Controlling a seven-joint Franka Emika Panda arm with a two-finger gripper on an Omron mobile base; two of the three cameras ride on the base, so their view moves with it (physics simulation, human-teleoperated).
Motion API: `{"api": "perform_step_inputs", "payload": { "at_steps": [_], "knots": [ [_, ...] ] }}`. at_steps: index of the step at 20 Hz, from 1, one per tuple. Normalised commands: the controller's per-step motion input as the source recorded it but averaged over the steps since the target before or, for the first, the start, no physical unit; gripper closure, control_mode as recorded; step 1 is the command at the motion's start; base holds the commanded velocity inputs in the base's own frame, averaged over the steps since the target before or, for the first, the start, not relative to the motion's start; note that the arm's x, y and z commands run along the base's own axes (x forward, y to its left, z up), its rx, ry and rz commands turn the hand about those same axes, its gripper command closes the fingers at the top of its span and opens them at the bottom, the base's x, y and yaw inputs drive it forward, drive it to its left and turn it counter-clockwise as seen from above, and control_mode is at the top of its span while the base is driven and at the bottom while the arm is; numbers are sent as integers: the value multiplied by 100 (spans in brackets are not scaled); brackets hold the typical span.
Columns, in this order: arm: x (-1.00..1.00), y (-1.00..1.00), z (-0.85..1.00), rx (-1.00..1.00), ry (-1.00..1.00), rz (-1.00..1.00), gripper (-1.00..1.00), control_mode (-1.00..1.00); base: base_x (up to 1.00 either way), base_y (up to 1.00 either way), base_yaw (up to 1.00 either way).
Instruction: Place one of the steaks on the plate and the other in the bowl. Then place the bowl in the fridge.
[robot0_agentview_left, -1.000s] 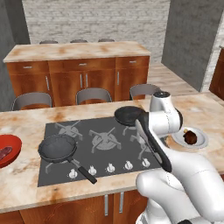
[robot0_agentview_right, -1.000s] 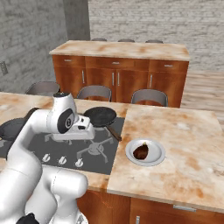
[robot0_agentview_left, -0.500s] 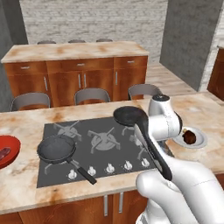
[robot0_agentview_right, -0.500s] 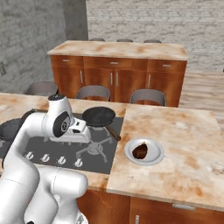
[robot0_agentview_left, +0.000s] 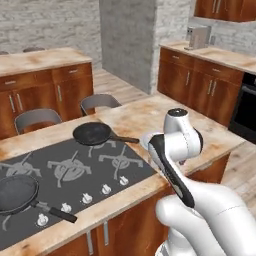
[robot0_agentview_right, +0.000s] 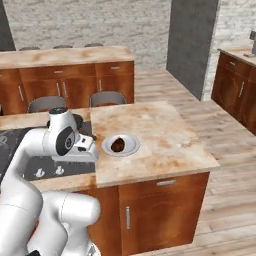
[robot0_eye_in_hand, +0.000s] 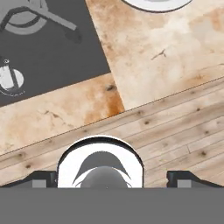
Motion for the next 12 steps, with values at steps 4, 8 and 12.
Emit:
{"api": "perform_step_inputs", "payload": {
  "at_steps": [4,8,12],
  "knots": [
    [0,0,0,0,0,0,-100,100,-51,-74,-46],
    [0,0,0,0,0,0,-100,100,-2,-19,-86],
    [0,0,0,0,0,0,-100,100,0,0,-100]
  ]
}}
